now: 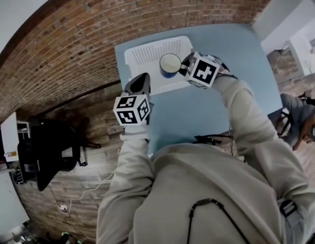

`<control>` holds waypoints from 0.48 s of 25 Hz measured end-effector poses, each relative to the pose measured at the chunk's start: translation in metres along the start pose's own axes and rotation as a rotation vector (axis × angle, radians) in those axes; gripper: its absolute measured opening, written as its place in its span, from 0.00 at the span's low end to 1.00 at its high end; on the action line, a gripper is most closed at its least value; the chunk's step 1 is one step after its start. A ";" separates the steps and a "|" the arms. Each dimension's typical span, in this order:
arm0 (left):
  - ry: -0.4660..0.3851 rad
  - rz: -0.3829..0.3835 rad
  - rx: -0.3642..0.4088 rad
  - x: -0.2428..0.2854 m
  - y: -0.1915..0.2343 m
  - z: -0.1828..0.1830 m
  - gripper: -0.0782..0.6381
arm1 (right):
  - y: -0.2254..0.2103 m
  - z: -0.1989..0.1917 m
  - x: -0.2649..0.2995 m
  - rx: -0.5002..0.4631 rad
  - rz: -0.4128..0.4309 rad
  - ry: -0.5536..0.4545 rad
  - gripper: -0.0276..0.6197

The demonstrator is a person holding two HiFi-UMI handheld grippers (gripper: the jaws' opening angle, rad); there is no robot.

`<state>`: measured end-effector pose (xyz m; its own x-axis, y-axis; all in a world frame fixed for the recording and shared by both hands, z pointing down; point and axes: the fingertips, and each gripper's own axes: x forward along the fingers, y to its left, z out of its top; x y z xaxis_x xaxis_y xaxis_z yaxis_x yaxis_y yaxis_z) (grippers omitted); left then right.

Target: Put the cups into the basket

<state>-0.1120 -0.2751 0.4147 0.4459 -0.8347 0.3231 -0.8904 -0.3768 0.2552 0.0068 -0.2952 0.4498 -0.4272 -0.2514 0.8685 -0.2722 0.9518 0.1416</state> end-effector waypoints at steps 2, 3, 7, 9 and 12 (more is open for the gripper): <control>0.009 -0.001 0.013 0.004 0.002 0.000 0.10 | -0.002 0.002 0.002 -0.003 0.000 0.004 0.13; 0.007 -0.002 0.011 0.006 0.002 0.001 0.10 | -0.003 0.003 0.002 -0.004 0.001 0.006 0.13; -0.006 -0.016 -0.006 0.011 0.003 0.006 0.10 | -0.010 0.002 0.006 -0.004 0.002 0.023 0.13; 0.000 -0.030 -0.015 0.016 0.003 0.006 0.10 | -0.013 0.001 0.011 -0.006 0.009 0.033 0.13; 0.022 -0.054 -0.031 0.024 0.004 0.000 0.10 | -0.015 0.001 0.022 -0.008 0.025 0.044 0.13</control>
<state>-0.1053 -0.2969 0.4231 0.4954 -0.8041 0.3285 -0.8619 -0.4082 0.3007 0.0004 -0.3153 0.4666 -0.3951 -0.2199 0.8919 -0.2552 0.9590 0.1234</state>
